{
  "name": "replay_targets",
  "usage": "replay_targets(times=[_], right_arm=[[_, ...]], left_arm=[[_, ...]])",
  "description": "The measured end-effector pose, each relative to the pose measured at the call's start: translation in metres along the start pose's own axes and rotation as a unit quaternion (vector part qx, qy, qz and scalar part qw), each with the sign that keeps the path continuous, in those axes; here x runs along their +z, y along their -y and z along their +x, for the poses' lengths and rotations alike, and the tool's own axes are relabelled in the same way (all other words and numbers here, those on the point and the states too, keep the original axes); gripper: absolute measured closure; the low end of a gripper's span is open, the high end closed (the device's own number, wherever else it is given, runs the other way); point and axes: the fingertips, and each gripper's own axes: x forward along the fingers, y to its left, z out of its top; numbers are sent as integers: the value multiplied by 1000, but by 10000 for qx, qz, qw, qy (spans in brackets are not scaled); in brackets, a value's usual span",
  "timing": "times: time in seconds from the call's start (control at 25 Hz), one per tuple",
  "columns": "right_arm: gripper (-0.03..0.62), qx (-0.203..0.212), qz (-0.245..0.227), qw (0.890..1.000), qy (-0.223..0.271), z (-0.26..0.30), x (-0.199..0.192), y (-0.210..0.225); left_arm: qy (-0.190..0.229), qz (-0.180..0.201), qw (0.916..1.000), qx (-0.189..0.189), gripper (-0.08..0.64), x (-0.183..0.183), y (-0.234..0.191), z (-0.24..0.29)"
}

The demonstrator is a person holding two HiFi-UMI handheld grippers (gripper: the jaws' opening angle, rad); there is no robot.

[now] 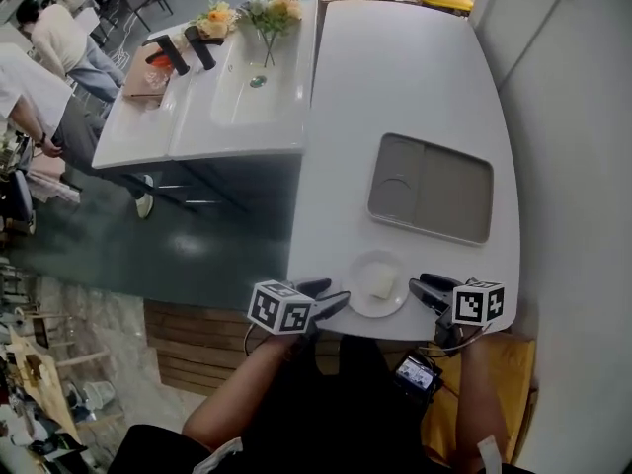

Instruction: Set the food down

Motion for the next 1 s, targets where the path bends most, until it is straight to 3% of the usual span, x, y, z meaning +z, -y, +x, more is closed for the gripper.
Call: replay_targets(times=[0.16,0.36,0.8,1.0], right_arm=[[437,156,172,9984,-513,12,-6,4],[437,344,238,9962,-767,20,-10,1],[477,533,606,9925,-919,30,-20,-2],[557,343,811,9921,-888,29,-23,7]], left_arm=[[-54,-130,9997,207,336,0,-8,6],[-56,-223,9995,238,336,2,-4,14],[-124,-205,9987,448,399,1,-6,27],[-288,-234,9983,439,468,-6,-8,28]])
